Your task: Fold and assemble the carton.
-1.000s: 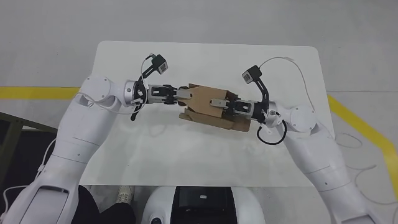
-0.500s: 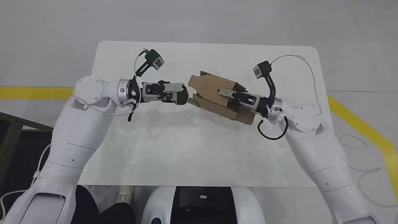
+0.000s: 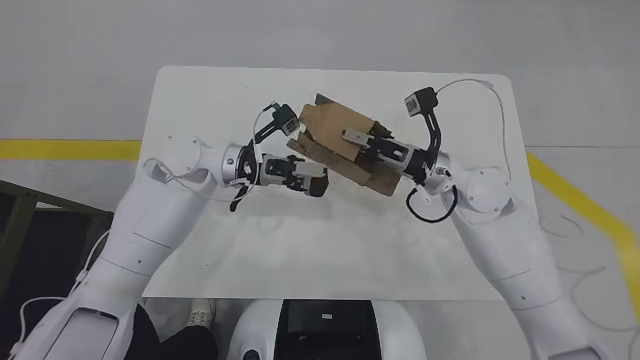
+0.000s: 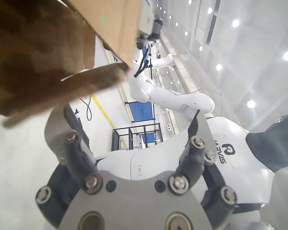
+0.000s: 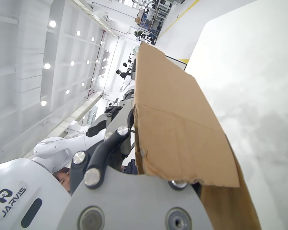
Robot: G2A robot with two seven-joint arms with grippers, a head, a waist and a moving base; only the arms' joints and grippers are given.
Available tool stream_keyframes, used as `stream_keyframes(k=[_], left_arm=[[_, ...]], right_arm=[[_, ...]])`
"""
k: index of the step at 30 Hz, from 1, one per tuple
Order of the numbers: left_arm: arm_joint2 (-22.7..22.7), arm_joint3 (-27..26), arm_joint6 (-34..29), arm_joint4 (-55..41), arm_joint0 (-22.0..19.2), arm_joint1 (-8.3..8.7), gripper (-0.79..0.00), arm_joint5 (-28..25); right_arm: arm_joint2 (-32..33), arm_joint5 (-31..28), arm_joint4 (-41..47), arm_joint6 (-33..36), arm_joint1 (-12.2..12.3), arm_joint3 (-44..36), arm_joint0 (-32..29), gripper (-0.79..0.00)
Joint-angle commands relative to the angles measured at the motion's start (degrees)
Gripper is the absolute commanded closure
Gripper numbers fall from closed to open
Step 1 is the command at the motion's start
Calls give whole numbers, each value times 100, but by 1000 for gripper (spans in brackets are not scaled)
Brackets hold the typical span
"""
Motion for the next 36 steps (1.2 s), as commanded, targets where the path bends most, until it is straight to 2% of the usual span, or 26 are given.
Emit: stream_keyframes(k=[1, 9, 24, 36], left_arm=[[53, 98, -11, -22, -61, -24, -785, -42], [24, 265, -14, -46, -187, -48, -785, -167], [-127, 179, -68, -69, -146, -26, -785, -155], [-655, 150, 130, 53, 8, 103, -785, -163]], right_arm=[[-38, 37, 65, 50, -8, -65, -28, 0], [-178, 85, 173, 167, -39, -165, -114, 0], [-213, 30, 177, 143, -84, 41, -77, 0], [247, 191, 473, 1826, 76, 847, 163, 0]])
